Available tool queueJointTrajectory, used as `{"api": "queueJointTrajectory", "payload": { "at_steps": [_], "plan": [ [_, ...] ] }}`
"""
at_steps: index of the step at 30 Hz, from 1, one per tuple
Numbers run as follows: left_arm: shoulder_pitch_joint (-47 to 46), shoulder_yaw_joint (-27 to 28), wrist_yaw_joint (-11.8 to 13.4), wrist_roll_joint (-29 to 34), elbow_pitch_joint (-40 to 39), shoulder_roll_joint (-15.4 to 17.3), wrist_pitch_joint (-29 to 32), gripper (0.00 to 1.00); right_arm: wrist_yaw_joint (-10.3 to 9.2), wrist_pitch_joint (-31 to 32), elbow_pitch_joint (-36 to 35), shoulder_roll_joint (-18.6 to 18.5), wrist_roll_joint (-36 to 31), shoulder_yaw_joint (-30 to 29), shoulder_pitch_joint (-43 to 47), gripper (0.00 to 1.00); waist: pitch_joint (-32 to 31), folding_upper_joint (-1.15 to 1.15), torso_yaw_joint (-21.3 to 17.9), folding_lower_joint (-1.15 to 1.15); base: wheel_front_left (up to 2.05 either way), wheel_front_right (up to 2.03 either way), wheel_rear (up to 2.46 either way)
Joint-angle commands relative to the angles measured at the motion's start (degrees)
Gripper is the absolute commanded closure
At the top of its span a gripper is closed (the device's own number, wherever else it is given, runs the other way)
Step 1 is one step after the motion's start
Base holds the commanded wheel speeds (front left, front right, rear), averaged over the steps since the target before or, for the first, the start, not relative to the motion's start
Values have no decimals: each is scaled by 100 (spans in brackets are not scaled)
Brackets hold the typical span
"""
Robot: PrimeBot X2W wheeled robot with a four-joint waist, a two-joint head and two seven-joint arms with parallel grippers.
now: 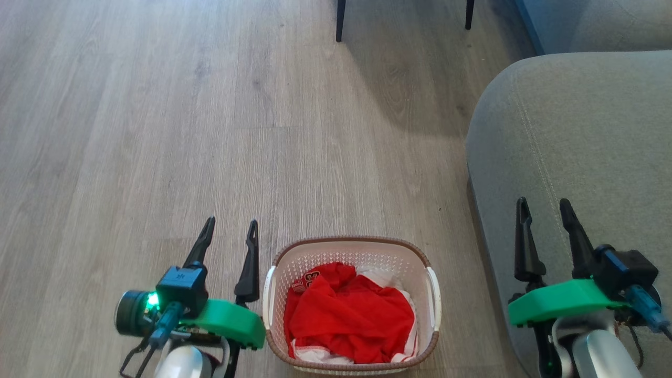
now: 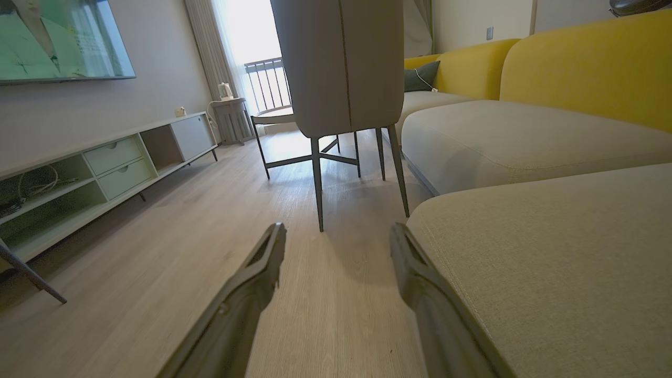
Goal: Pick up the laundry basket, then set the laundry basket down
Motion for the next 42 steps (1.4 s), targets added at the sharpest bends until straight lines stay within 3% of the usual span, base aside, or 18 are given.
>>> {"api": "queueJointTrajectory", "payload": {
  "at_steps": [1, 18, 19, 24, 42],
  "plan": [
    [-263, 161, 34, -38, -168, -31, -29, 0, 40, -29, -175, -9, 17, 110, -241, 0, -4, 0, -3, 0, 0, 0, 0],
    [-253, 102, -17, -189, -64, -31, -29, 0, 40, -29, -163, -9, -12, 100, -217, 0, -27, 0, 14, 0, 0, 0, 0],
    [1, -43, -17, -198, 83, -1, -1, 100, 0, 0, 2, 1, -1, 0, -1, 100, -28, 0, 14, 0, 0, 0, 0],
    [216, -35, -16, -233, 474, 5, 6, 100, 0, 11, 421, 21, 29, 47, 166, 100, -28, 0, 14, 0, 0, 0, 0],
    [119, 205, -150, -1480, 495, 68, 239, 100, 6, 251, 519, -44, 1199, -22, 67, 100, -29, 0, -20, 0, 0, 0, 0]
  ]
}}
